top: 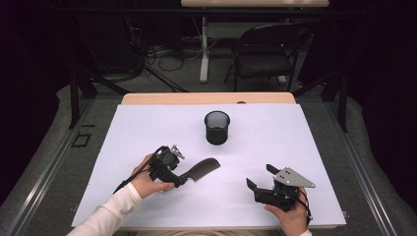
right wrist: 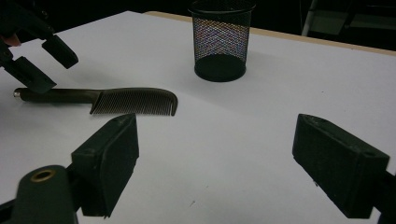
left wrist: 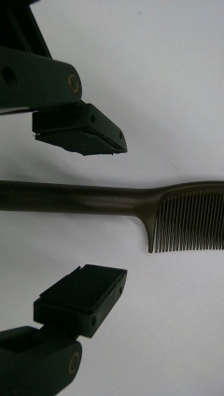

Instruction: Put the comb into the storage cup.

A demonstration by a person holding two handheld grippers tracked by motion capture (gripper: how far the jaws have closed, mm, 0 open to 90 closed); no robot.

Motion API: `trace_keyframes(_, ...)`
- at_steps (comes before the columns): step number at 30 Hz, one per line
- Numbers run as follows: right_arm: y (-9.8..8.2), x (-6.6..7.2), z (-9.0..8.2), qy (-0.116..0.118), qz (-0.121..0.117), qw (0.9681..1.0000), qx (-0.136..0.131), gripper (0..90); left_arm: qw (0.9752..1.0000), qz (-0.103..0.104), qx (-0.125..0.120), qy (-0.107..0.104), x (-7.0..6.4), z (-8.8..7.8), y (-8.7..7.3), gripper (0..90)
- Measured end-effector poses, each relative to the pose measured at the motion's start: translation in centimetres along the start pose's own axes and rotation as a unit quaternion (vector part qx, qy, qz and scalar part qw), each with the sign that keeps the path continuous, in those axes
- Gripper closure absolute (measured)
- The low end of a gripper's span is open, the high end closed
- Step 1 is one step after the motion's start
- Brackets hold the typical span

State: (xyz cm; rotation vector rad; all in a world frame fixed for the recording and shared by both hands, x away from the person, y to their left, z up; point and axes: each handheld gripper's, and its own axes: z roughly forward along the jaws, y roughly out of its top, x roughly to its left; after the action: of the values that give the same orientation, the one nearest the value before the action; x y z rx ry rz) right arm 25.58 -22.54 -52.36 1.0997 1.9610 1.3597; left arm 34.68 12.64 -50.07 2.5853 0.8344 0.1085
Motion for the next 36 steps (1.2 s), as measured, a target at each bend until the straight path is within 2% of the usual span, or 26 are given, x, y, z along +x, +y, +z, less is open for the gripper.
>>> trace_keyframes(9,0.0,0.0,0.0,0.0,0.0,1.0,0.0,14.6,0.9998,0.004,0.015,-0.011,0.1,0.3,0.1,42.3)
trace_keyframes(12,0.0,0.0,0.0,0.0,0.0,1.0,0.001,14.6,0.9995,0.013,0.024,-0.012,0.0,0.4,0.1,45.9)
trace_keyframes(17,0.0,0.0,0.0,0.001,0.001,1.0,0.001,14.6,0.9987,0.023,0.046,-0.005,0.0,0.8,-0.1,48.6)
trace_keyframes(25,0.0,0.0,0.0,0.001,0.0,1.0,0.002,14.6,0.9974,0.031,0.065,-0.004,0.0,1.3,-0.3,53.8)
trace_keyframes(36,0.0,0.0,0.1,0.002,0.001,1.0,0.002,14.6,0.9965,0.035,0.076,0.002,0.1,1.6,-0.3,59.4)
